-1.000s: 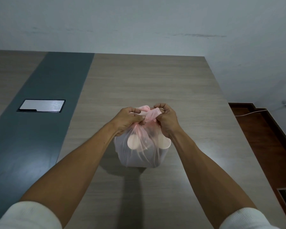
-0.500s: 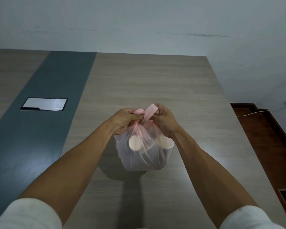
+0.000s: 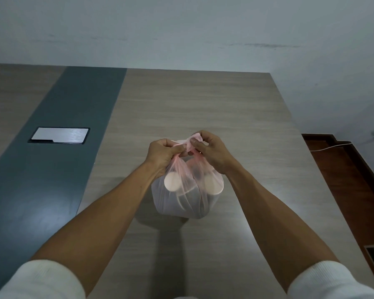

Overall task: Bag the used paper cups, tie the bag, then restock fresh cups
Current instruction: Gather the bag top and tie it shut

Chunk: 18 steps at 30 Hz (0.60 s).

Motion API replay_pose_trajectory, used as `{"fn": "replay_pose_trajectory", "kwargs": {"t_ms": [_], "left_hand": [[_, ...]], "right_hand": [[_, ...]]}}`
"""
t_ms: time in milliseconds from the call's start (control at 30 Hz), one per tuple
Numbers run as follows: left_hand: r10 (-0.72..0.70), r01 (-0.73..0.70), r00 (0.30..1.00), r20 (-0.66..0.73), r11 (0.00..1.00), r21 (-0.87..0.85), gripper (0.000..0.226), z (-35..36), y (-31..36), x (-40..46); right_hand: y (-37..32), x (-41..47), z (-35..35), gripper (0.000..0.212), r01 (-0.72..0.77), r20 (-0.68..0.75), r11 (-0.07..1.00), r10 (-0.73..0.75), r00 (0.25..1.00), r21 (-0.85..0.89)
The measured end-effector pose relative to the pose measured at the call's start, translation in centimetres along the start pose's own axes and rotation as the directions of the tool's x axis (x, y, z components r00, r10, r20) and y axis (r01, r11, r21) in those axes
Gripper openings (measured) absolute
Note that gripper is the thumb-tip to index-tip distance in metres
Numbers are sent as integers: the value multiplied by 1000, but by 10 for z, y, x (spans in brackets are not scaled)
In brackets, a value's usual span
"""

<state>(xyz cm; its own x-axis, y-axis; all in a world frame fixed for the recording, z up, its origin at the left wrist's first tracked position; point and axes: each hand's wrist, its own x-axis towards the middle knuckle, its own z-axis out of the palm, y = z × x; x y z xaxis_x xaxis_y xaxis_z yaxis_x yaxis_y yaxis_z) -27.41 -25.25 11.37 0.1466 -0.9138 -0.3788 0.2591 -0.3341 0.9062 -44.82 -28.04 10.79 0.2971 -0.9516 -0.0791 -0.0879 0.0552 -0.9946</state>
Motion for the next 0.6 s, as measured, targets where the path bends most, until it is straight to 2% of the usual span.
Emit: {"fn": "replay_pose_trajectory", "kwargs": {"t_ms": [67,133,200,233,267,333,367,400,433,500,567,600], "left_hand": [[43,-44,998,36,999,28,18,4,-1,-5],[146,-151,987,63,985,87,23,6,-5,-8],[295,-312,950,102,906,287,22,5,-9,-7],[376,-411,912,165,815,410,22,4,-9,-6],[450,-518,854,262,681,518,21,3,-9,-7],[553,-671,709,438,337,661,26,1,-10,-11],[557,-669,680,477,206,714,32,1,-11,-13],[540,-635,696,474,154,757,34,2,-10,-15],[512,-583,747,425,195,789,34,3,-10,-14],[379,-420,888,259,441,793,33,5,-7,-8],[329,-337,928,173,544,769,31,2,-4,1],[301,-292,944,133,581,760,32,-1,-2,5]], "right_hand": [[2,3,5,20,-1,-119,1000,-1,993,-10],[3,7,8,20,-22,-198,1000,20,980,-6],[3,11,10,19,-84,-227,996,79,971,-13],[4,14,10,17,-125,-236,992,115,965,-29],[6,17,9,14,-171,-245,984,154,957,-50],[7,20,9,14,-251,-272,964,218,937,-92],[8,20,9,22,-280,-283,954,241,928,-108],[7,18,9,31,-294,-281,948,251,926,-122],[5,16,8,35,-278,-270,950,233,934,-142],[2,11,8,28,-167,-253,967,115,961,-194],[1,4,6,19,-61,-245,970,1,969,-236],[1,2,3,21,-37,-240,969,-24,971,-245]]}}
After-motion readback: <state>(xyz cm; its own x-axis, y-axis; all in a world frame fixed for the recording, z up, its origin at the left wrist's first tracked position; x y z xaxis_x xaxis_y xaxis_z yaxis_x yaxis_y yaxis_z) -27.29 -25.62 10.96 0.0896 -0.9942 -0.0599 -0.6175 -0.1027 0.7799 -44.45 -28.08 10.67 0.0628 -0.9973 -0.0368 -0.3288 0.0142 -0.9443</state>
